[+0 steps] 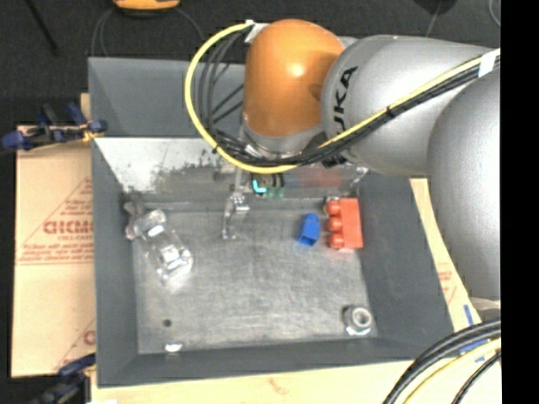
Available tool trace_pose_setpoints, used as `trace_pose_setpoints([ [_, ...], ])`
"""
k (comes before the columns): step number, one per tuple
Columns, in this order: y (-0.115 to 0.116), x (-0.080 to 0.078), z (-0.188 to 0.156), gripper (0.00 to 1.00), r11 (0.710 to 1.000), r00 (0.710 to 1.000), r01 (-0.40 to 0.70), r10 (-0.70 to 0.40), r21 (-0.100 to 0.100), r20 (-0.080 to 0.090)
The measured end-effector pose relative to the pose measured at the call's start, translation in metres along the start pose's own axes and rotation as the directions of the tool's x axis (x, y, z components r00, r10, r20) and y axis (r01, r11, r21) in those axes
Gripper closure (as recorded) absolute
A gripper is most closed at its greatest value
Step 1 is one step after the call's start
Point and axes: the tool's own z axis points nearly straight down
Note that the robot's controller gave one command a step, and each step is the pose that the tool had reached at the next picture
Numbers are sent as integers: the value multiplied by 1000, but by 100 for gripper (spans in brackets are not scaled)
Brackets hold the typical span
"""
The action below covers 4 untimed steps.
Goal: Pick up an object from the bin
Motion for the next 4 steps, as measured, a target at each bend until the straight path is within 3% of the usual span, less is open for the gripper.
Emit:
trace_pose_setpoints([
  [1, 18, -5, 97, 0, 988, 988, 153, -153, 2, -1],
  [2, 58, 69, 132, 0, 942, 942, 336, -336, 5, 14],
  [3, -23, 61, 129, 0, 966, 966, 260, -260, 2, 11],
  [4, -16, 18, 131, 0, 947, 947, 321, -321, 2, 9],
])
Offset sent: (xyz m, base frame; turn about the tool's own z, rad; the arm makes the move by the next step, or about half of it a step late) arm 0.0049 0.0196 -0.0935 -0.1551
